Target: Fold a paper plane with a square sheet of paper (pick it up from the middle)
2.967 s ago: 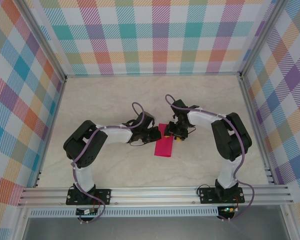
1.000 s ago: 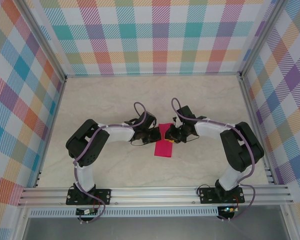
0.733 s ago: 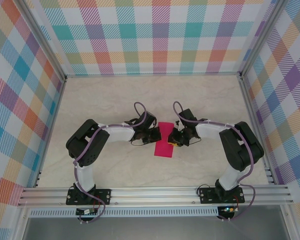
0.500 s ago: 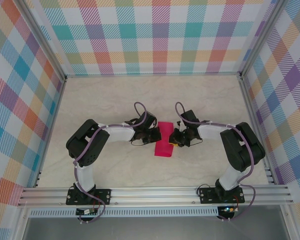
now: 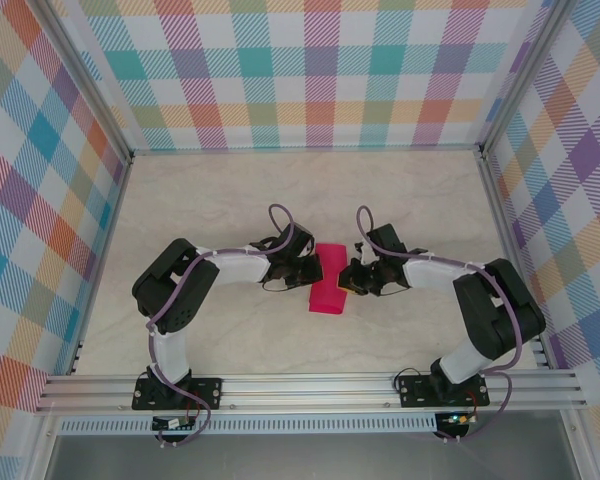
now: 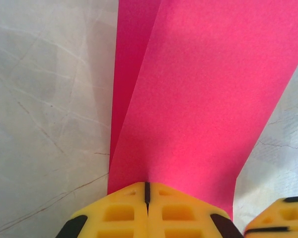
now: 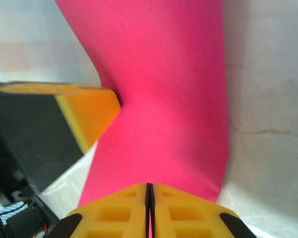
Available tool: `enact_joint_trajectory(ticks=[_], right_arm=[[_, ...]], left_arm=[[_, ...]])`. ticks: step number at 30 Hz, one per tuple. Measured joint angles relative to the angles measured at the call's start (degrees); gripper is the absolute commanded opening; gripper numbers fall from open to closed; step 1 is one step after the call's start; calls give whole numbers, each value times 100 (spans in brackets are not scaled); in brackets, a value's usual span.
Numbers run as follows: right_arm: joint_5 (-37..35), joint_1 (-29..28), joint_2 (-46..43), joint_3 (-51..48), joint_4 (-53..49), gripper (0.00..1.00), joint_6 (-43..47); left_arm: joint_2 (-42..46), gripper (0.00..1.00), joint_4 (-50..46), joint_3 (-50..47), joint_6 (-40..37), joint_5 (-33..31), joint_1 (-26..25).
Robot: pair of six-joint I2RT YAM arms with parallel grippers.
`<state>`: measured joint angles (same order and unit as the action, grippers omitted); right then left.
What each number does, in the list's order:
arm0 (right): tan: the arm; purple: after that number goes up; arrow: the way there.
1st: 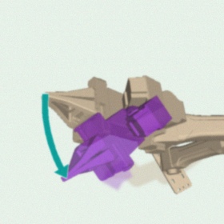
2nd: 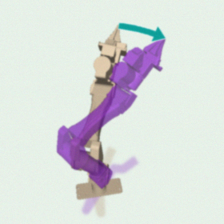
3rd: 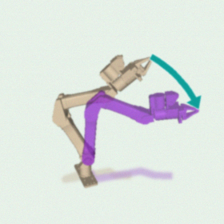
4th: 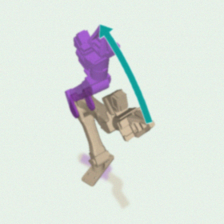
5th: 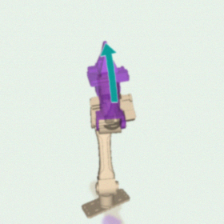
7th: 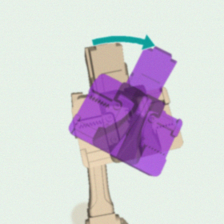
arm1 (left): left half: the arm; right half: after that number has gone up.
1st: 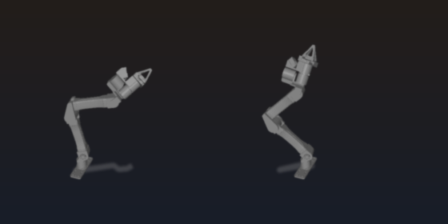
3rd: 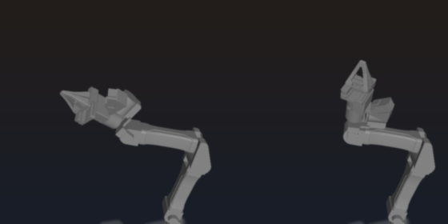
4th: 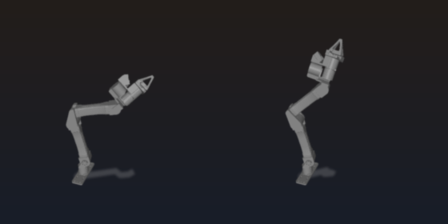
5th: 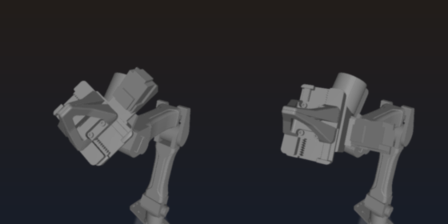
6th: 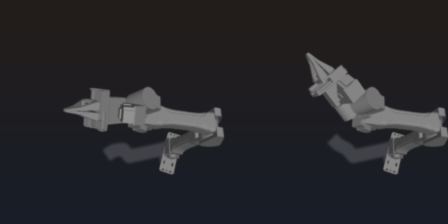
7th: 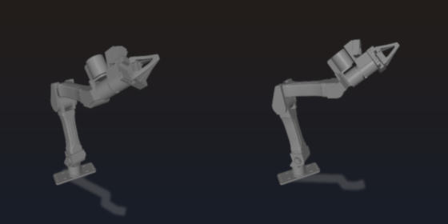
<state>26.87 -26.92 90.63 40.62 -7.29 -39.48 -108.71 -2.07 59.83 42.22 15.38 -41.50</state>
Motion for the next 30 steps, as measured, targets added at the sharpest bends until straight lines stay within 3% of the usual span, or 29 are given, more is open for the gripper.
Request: enact_joint_trajectory(ticks=[9,30], right_arm=[[42,-37,221,-195,-96,9,15],[26,-323,-236,-673,-17,9,103]], left_arm=[[0,3,-20,4,22,-46,-11],[0,3,-20,4,46,-94,-37]])
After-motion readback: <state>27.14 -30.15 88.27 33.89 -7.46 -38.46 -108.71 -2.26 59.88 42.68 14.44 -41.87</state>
